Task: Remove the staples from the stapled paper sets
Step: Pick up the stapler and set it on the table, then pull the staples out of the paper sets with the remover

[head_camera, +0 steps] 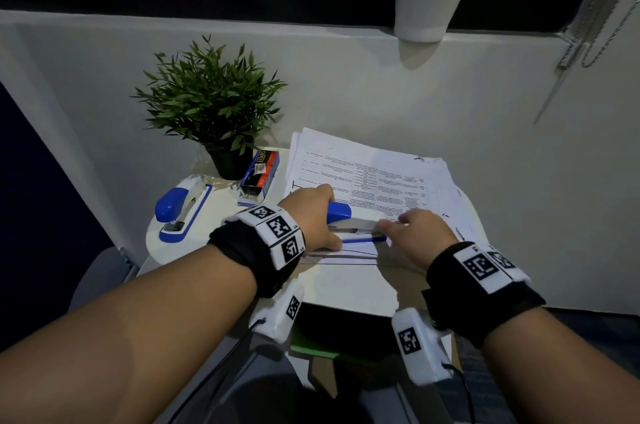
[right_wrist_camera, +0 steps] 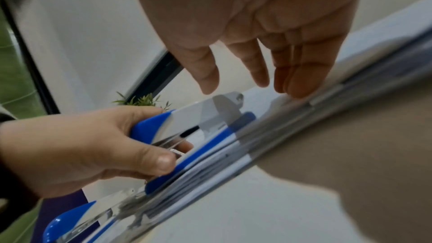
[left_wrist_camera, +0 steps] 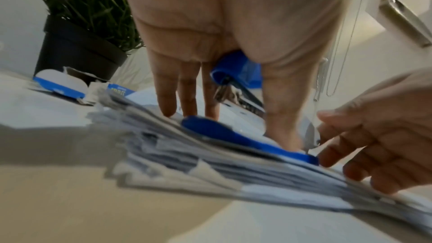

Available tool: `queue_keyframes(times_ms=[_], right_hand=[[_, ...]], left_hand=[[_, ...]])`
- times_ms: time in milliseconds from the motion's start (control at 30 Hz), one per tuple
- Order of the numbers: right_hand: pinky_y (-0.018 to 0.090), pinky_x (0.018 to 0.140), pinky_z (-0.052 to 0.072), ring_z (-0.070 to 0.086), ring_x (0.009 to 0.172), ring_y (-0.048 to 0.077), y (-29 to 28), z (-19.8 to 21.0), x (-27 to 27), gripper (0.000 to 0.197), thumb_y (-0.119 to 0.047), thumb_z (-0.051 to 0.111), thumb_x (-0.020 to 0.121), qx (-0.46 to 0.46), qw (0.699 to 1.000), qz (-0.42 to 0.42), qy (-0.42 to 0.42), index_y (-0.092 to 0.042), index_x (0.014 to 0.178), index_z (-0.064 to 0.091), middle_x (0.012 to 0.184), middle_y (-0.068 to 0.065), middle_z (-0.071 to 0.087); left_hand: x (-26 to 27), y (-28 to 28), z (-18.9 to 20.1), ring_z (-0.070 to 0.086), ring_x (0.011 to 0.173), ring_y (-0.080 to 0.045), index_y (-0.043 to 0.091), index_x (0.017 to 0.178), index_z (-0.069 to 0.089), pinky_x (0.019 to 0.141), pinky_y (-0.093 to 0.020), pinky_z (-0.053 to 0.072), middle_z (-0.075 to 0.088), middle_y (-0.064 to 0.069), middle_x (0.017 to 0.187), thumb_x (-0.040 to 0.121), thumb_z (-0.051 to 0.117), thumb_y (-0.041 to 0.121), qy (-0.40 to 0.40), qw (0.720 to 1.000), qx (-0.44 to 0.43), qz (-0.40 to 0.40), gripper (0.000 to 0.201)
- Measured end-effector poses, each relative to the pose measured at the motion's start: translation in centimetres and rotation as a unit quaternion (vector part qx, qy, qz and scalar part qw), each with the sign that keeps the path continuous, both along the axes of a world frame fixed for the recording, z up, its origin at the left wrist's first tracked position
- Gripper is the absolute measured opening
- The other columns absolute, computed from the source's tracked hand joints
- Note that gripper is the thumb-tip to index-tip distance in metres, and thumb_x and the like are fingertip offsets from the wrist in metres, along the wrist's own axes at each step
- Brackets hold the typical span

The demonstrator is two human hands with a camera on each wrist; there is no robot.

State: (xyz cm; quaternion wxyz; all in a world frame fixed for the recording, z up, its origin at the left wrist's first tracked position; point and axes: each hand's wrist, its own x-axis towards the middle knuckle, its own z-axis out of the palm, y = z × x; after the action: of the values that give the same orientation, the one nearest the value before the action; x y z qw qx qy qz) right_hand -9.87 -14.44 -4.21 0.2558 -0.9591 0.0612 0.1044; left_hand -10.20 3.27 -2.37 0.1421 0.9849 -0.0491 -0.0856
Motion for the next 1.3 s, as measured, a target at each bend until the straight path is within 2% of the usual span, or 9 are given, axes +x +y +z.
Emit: queue_keyframes(times_ms=[233, 400, 467, 567, 667, 733, 833, 1033, 1300], right_hand=[[0.034, 0.081, 0.042, 0.054, 0.082, 0.028, 0.0, 0.9, -0.4, 0.061, -0.064, 0.037, 0.09, 0.197, 0.98, -0.031, 0.001, -0.011, 0.072, 0.06, 0.086, 0.012, 0.061], [0.034, 0.071, 0.053, 0.056, 0.059, 0.02, 1.4, 2.3, -0.6, 0.038, -0.048, 0.053, 0.092, 0.598, 0.786, -0.125, 0.095, -0.013, 0.08, 0.062, 0.068, 0.005, 0.06], [0.029, 0.052, 0.053, 0.057, 0.058, 0.021, 1.2, 2.0, 0.0, 0.023, -0.034, 0.057, 0.093, 0.631, 0.75, -0.166, 0.107, -0.013, 0.082, 0.057, 0.07, 0.008, 0.056], [0.037, 0.057, 0.053, 0.055, 0.068, 0.029, 0.4, 0.8, 0.8, 0.018, -0.022, 0.06, 0.088, 0.641, 0.725, -0.232, 0.099, -0.008, 0.096, 0.051, 0.078, 0.013, 0.049], [0.052, 0.079, 0.043, 0.049, 0.082, 0.033, -0.8, -0.8, 0.8, 0.071, -0.021, 0.06, 0.065, 0.66, 0.691, -0.273, 0.108, -0.007, 0.133, 0.042, 0.102, 0.009, 0.051], [0.057, 0.08, 0.042, 0.054, 0.088, 0.034, -1.2, -1.5, 0.9, 0.07, -0.024, 0.056, 0.067, 0.668, 0.683, -0.27, 0.121, -0.013, 0.135, 0.044, 0.114, 0.009, 0.06], [0.04, 0.07, 0.047, 0.052, 0.075, 0.028, -1.0, -2.2, 1.2, 0.031, -0.026, 0.061, 0.08, 0.65, 0.704, -0.273, 0.086, -0.01, 0.105, 0.056, 0.086, 0.012, 0.053], [0.043, 0.079, 0.048, 0.052, 0.081, 0.029, -0.6, -2.6, 1.5, 0.016, -0.02, 0.061, 0.086, 0.629, 0.722, -0.279, 0.071, -0.008, 0.096, 0.058, 0.087, 0.012, 0.052], [0.042, 0.077, 0.047, 0.05, 0.081, 0.028, -0.8, -2.8, 1.5, 0.016, -0.02, 0.061, 0.087, 0.625, 0.724, -0.284, 0.067, -0.009, 0.097, 0.056, 0.086, 0.011, 0.05]], left_hand=[[-0.4, -1.0, 0.4, 0.047, 0.085, -0.018, 0.021, 0.097, 0.043, 0.071, -0.025, 0.035, 0.053, 0.0, 0.096, 0.079, 0.071, 0.038, -0.092, 0.988, -0.118, 0.047, 0.038], [-1.4, -3.7, 1.4, 0.052, 0.087, -0.022, 0.018, 0.103, 0.044, 0.073, -0.03, 0.042, 0.05, 0.001, 0.091, 0.08, 0.07, 0.035, -0.153, 0.977, -0.147, 0.023, 0.039], [-1.4, -4.3, 1.4, 0.053, 0.093, -0.023, 0.017, 0.106, 0.042, 0.073, -0.028, 0.039, 0.051, -0.001, 0.098, 0.078, 0.071, 0.029, -0.1, 0.987, -0.119, -0.052, 0.042], [-0.6, -3.6, 1.7, 0.052, 0.104, -0.015, 0.019, 0.123, 0.043, 0.081, -0.022, 0.037, 0.044, 0.003, 0.123, 0.077, 0.071, 0.024, -0.021, 0.99, -0.098, -0.101, 0.054], [1.4, -1.4, 1.9, 0.049, 0.115, -0.013, 0.02, 0.135, 0.039, 0.092, -0.024, 0.037, 0.035, 0.003, 0.14, 0.086, 0.059, 0.017, -0.033, 0.993, -0.105, -0.035, 0.054], [2.9, 0.0, 1.7, 0.044, 0.124, -0.018, 0.018, 0.138, 0.039, 0.099, -0.026, 0.035, 0.035, -0.002, 0.143, 0.09, 0.052, 0.016, -0.061, 0.996, -0.071, 0.011, 0.05], [5.1, 1.4, 1.1, 0.045, 0.123, -0.025, 0.013, 0.135, 0.043, 0.094, -0.03, 0.038, 0.042, -0.009, 0.138, 0.091, 0.052, 0.022, -0.014, 0.998, 0.012, 0.067, 0.045], [9.9, 3.3, 0.3, 0.058, 0.083, -0.028, 0.014, 0.068, 0.053, 0.076, -0.032, 0.048, 0.062, -0.007, 0.087, 0.075, 0.052, 0.041, 0.07, 0.983, 0.115, 0.127, 0.028], [21.5, 8.0, -10.5, 0.063, 0.077, -0.039, 0.014, 0.073, 0.063, 0.075, -0.056, 0.052, 0.065, -0.016, 0.079, 0.043, 0.06, 0.057, 0.143, 0.958, 0.159, 0.192, 0.052]])
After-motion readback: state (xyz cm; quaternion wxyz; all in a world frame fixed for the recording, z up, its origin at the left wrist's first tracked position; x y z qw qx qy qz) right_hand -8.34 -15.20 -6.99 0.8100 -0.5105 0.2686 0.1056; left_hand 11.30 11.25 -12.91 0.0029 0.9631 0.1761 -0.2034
